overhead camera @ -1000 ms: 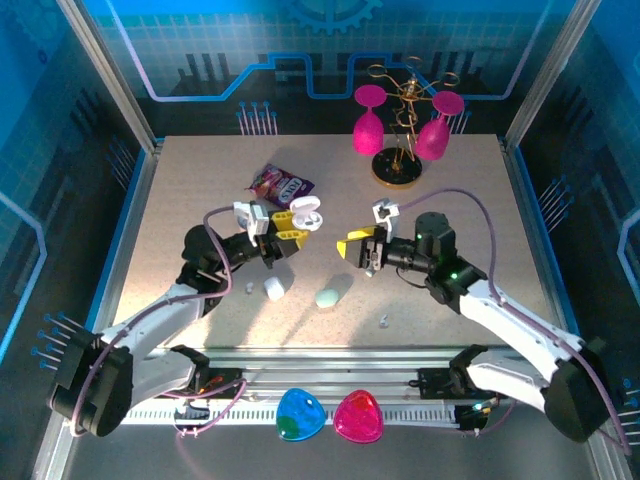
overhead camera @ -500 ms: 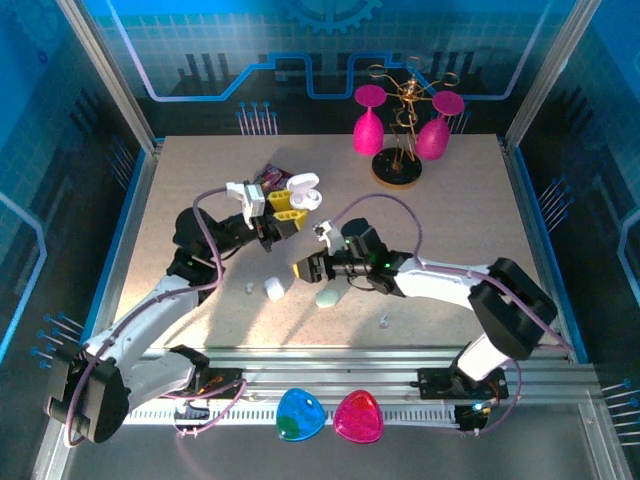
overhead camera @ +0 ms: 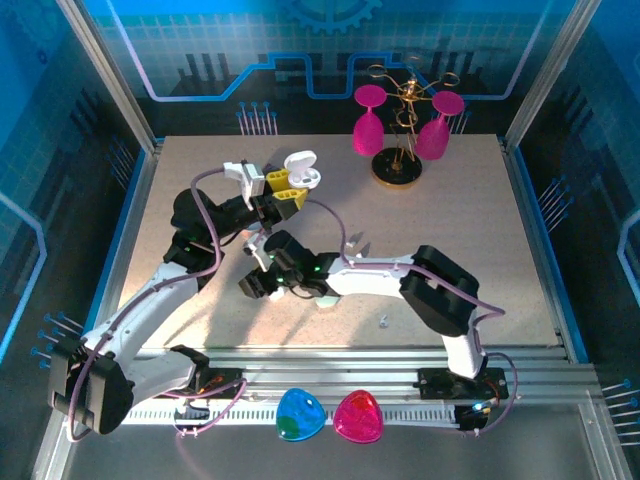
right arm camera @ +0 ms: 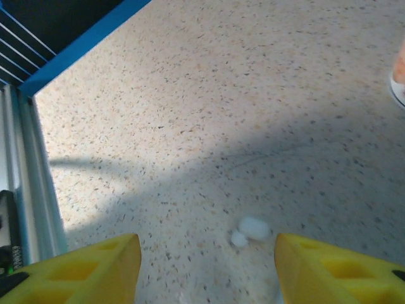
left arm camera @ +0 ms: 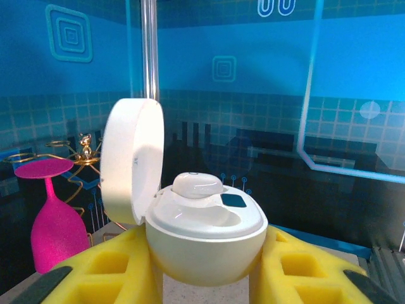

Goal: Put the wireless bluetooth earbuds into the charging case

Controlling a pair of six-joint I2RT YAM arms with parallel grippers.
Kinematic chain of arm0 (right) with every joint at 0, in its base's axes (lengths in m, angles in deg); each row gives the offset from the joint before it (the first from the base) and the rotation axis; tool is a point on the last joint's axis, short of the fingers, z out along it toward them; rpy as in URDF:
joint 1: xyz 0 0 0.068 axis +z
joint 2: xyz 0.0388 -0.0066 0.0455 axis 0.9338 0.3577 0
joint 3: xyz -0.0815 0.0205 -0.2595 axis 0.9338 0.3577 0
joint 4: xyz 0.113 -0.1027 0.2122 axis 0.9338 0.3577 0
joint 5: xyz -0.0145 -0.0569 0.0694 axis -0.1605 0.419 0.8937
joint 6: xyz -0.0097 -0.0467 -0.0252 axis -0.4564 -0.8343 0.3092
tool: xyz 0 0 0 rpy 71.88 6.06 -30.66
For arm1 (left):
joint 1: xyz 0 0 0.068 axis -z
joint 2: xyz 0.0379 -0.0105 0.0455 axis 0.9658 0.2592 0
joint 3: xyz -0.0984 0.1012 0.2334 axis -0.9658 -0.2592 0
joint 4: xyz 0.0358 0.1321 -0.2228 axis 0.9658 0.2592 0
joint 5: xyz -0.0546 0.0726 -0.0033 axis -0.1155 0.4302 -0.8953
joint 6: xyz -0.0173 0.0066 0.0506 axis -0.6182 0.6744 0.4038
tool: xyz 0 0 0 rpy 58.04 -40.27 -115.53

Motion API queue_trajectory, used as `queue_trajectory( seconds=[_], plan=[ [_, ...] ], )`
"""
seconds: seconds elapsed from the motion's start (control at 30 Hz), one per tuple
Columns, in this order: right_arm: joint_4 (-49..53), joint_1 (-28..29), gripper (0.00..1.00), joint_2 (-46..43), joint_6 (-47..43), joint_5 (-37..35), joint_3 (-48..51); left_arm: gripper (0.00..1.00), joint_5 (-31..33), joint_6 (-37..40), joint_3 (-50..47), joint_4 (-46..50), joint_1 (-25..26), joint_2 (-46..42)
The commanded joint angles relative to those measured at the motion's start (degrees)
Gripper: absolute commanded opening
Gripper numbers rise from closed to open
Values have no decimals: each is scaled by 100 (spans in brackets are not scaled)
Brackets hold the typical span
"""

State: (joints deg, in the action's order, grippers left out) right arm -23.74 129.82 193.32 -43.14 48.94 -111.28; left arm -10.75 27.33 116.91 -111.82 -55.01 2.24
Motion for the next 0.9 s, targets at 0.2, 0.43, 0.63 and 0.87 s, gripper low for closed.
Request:
queue_trajectory(
  seconds=[0.2, 0.43, 0.63, 0.87],
  plan=[
    [1917, 304, 56, 1113, -205, -1234, -1554, 22, 75, 17, 211, 53, -63, -172],
    [3110, 330, 54, 1737, 245, -1746, -2621, 22, 48, -14, 170, -26, -61, -200],
    [3943, 439, 54, 2274, 133, -2011, -3477, 22, 31, -44, 154, -85, -63, -228],
    [4173, 514, 48, 2477, 61, -1936, -3789, 22, 0, -70, 171, -107, -63, -220]
  ],
)
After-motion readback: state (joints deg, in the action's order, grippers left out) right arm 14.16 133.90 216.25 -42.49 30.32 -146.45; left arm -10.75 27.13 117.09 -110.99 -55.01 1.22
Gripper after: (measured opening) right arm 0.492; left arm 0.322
